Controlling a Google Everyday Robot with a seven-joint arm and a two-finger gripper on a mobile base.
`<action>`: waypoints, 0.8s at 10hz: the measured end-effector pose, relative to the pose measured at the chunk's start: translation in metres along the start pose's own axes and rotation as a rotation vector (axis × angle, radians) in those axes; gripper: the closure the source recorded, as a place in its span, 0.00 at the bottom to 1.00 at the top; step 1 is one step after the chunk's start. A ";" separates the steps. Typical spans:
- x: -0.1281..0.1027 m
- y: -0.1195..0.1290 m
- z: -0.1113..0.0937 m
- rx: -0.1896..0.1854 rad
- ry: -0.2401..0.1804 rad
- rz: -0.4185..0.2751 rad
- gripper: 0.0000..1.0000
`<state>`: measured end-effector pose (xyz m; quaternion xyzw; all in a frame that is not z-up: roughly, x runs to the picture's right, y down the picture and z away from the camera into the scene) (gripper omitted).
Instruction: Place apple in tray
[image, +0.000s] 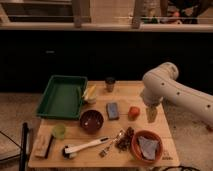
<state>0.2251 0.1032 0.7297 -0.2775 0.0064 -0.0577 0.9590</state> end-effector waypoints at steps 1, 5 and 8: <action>-0.001 -0.001 0.002 0.000 0.002 -0.007 0.20; -0.002 -0.012 0.016 0.010 0.001 -0.058 0.20; -0.005 -0.019 0.023 0.016 -0.003 -0.092 0.20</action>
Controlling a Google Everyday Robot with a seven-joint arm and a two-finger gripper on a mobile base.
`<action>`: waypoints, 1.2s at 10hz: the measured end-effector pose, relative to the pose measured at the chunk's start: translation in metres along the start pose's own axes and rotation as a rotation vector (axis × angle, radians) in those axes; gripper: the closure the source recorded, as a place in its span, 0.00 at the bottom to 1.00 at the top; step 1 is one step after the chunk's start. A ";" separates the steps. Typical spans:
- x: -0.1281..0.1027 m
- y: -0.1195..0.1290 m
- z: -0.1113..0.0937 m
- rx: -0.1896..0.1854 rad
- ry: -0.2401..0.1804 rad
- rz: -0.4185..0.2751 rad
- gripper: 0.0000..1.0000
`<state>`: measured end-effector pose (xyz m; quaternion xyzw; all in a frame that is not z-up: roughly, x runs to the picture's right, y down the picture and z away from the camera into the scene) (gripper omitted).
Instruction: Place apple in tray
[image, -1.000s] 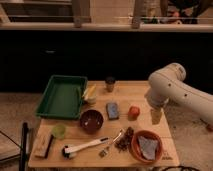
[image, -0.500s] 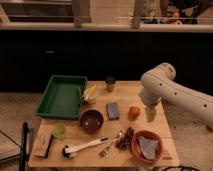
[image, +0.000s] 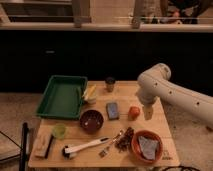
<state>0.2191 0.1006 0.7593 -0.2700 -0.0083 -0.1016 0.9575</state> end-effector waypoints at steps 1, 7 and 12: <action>0.000 -0.003 0.004 0.004 -0.003 -0.013 0.20; 0.004 -0.019 0.020 0.029 -0.019 -0.076 0.20; 0.007 -0.031 0.033 0.047 -0.038 -0.123 0.20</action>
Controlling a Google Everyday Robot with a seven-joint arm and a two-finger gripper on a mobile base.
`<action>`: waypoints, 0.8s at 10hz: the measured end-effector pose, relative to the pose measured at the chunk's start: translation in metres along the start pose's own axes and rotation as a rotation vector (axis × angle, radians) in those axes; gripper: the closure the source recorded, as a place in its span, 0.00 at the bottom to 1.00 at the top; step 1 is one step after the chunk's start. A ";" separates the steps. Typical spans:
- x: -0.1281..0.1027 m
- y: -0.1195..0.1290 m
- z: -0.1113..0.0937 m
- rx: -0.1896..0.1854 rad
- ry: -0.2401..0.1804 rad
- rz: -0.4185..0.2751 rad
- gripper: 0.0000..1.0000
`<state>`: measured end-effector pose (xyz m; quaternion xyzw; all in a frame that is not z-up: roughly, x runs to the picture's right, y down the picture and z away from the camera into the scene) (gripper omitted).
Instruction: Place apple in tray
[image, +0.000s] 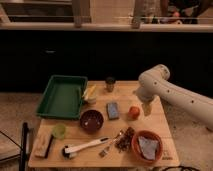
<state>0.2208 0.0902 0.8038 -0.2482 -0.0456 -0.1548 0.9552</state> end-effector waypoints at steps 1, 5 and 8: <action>0.002 -0.002 0.002 0.005 -0.005 -0.005 0.20; 0.005 -0.012 0.014 0.021 -0.029 -0.034 0.20; 0.010 -0.016 0.021 0.031 -0.047 -0.054 0.20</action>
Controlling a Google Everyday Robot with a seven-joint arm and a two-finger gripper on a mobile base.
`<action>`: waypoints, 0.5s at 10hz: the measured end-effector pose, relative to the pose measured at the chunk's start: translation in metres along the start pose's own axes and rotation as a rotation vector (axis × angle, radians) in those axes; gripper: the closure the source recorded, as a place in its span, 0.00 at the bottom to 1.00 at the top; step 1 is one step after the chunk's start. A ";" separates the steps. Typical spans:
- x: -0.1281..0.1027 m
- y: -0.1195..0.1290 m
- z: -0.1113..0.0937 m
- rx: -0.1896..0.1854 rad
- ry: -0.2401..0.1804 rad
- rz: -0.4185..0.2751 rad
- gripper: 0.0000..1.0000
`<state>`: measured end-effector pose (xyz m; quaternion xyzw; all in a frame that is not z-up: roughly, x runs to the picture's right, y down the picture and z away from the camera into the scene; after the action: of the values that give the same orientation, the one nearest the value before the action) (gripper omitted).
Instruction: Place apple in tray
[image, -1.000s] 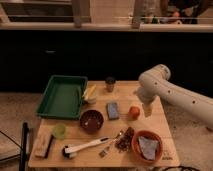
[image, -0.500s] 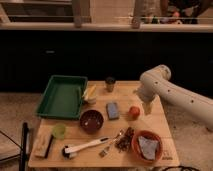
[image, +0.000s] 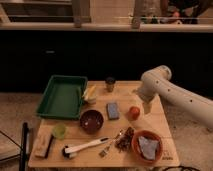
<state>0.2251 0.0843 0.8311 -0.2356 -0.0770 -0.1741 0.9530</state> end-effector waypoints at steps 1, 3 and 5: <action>-0.001 -0.003 0.004 0.003 -0.009 -0.011 0.20; 0.000 -0.005 0.008 0.005 -0.020 -0.025 0.20; 0.000 -0.005 0.013 0.007 -0.039 -0.037 0.20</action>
<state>0.2221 0.0864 0.8446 -0.2341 -0.1003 -0.1868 0.9488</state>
